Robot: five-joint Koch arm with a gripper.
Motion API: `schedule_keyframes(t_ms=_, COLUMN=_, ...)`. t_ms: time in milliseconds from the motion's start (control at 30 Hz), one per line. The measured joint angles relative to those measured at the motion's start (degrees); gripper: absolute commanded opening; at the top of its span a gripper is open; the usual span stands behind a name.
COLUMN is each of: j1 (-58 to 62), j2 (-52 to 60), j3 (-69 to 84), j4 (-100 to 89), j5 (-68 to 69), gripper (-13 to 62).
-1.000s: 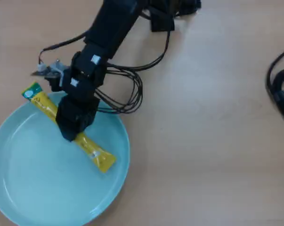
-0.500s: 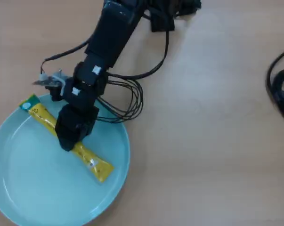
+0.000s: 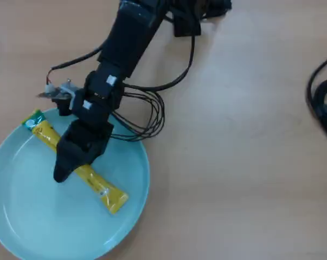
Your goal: Pick up the yellow coffee stick, then put it in the green bowl
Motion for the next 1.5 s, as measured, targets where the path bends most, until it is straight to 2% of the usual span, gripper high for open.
schedule_keyframes(t_ms=267, j1=-0.1, j2=0.1, j3=3.3, j4=-1.3, j5=-0.1, gripper=51.9)
schedule_keyframes(t_ms=500, j1=-0.6, j2=1.5, j3=3.7, j4=5.4, j5=1.0, gripper=52.5)
schedule_keyframes(t_ms=700, j1=-3.5, j2=11.4, j3=12.1, j4=12.4, j5=2.4, gripper=52.5)
schedule_keyframes(t_ms=1000, j1=-10.6, j2=26.7, j3=19.0, j4=12.4, j5=7.3, gripper=52.6)
schedule_keyframes(t_ms=1500, j1=-18.5, j2=44.7, j3=41.0, j4=11.3, j5=9.8, gripper=52.7)
